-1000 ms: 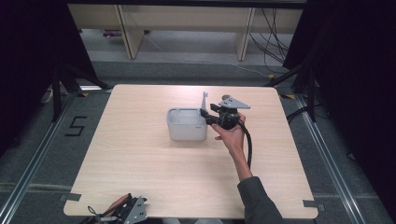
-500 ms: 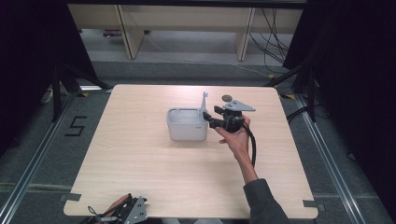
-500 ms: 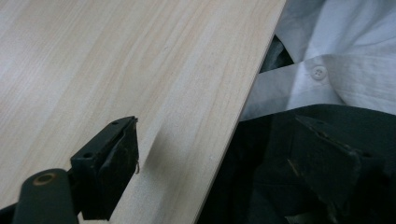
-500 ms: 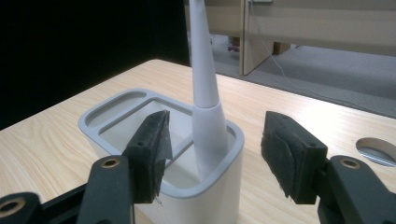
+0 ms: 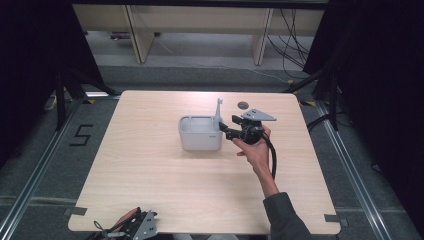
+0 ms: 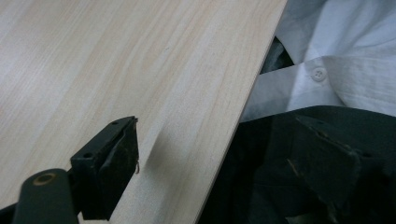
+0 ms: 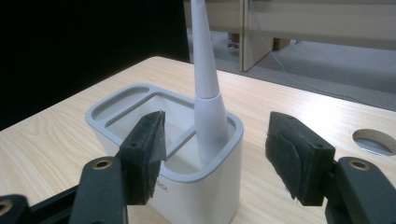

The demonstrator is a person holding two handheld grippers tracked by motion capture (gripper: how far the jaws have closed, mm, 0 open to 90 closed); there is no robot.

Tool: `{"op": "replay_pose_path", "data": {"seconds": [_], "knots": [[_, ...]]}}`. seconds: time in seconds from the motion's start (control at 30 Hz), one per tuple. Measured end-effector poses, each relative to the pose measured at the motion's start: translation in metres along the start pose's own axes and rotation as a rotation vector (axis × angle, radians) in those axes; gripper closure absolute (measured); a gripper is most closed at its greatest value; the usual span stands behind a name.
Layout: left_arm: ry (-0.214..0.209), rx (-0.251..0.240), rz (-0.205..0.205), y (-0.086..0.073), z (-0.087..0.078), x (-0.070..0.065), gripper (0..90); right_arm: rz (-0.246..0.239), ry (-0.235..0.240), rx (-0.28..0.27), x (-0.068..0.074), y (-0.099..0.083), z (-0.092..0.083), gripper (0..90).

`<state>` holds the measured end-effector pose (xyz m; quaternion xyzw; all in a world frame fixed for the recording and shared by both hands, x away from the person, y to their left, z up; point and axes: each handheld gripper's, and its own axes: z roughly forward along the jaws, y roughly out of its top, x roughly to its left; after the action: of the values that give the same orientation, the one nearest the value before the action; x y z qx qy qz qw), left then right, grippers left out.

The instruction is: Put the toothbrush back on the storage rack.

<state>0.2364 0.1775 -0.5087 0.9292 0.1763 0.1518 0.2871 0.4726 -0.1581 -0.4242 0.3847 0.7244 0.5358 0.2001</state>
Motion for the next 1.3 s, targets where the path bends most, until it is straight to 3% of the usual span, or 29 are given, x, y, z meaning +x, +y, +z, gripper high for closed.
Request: {"op": "replay_pose_path", "data": {"seconds": [0.17, 0.23, 0.27, 0.37, 0.4, 0.5, 0.53, 0.6, 0.7, 0.73, 0.77, 0.83, 0.87, 0.9, 0.93, 1.03, 1.07, 1.17, 1.2, 1.23, 1.3], "knots": [[-0.012, 0.0, 0.0, 0.0, 0.0, 0.0, 15.3, 0.003, 0.007, 0.008, 0.002, 0.001, -0.003, 36.1], [-0.011, -0.001, 0.001, 0.0, 0.0, 0.0, 15.3, 0.028, 0.008, 0.017, 0.005, 0.001, -0.005, 35.4], [-0.003, 0.0, 0.001, 0.0, 0.0, 0.0, 15.3, 0.007, 0.013, 0.007, 0.004, 0.001, -0.006, 35.0], [-0.012, 0.0, -0.001, 0.0, 0.0, 0.0, 15.3, 0.019, 0.021, 0.025, 0.006, 0.001, -0.012, 34.2], [-0.009, -0.001, 0.002, 0.0, 0.0, 0.0, 15.3, -0.009, 0.021, 0.014, 0.005, 0.001, -0.013, 34.0], [-0.014, 0.001, 0.001, 0.0, 0.0, 0.0, 15.3, 0.017, 0.02, 0.017, 0.006, 0.0, -0.018, 33.0], [-0.011, 0.001, 0.0, 0.0, 0.0, 0.0, 15.3, -0.002, 0.008, 0.03, 0.005, 0.0, -0.02, 32.8], [-0.009, -0.001, 0.0, 0.0, 0.0, 0.0, 15.3, 0.046, 0.027, 0.032, 0.006, -0.002, -0.021, 32.6], [-0.011, 0.001, 0.0, 0.0, 0.0, 0.0, 15.3, 0.015, 0.019, 0.043, 0.005, -0.005, -0.022, 32.1], [-0.011, 0.001, 0.0, 0.0, 0.0, 0.0, 15.3, 0.035, 0.023, 0.05, 0.006, -0.005, -0.023, 31.6], [-0.011, 0.001, 0.001, 0.0, -0.001, 0.0, 15.3, 0.015, 0.022, 0.05, 0.005, -0.006, -0.023, 31.4], [-0.008, 0.002, 0.001, 0.0, 0.0, 0.0, 15.3, 0.032, 0.029, 0.051, 0.007, -0.007, -0.024, 31.1], [-0.007, 0.002, 0.0, 0.0, 0.0, 0.0, 15.3, 0.004, 0.017, 0.045, 0.006, -0.008, -0.025, 30.9], [-0.007, 0.001, -0.001, 0.0, 0.0, 0.0, 15.3, 0.031, 0.029, 0.059, 0.008, -0.008, -0.025, 30.7], [-0.008, 0.0, -0.001, 0.0, 0.0, 0.0, 15.3, 0.013, 0.018, 0.058, 0.008, -0.009, -0.026, 30.6], [-0.009, 0.001, 0.002, 0.0, 0.0, 0.0, 15.3, 0.041, 0.032, 0.071, 0.012, -0.009, -0.029, 30.2], [-0.01, 0.002, 0.004, 0.0, 0.0, 0.0, 15.3, 0.002, 0.019, 0.053, 0.011, -0.01, -0.03, 30.0], [-0.011, 0.002, 0.003, 0.0, 0.0, 0.0, 15.3, 0.009, 0.038, 0.068, 0.013, -0.011, -0.034, 29.6], [-0.011, 0.003, 0.002, 0.0, 0.0, 0.0, 15.3, -0.01, 0.039, 0.056, 0.012, -0.011, -0.034, 29.4], [-0.011, 0.003, 0.003, 0.0, 0.0, 0.0, 15.3, 0.0, 0.022, 0.076, 0.014, -0.011, -0.036, 29.2], [-0.012, 0.002, 0.004, 0.0, 0.0, 0.0, 15.3, 0.009, 0.034, 0.079, 0.015, -0.013, -0.039, 28.3]]}}
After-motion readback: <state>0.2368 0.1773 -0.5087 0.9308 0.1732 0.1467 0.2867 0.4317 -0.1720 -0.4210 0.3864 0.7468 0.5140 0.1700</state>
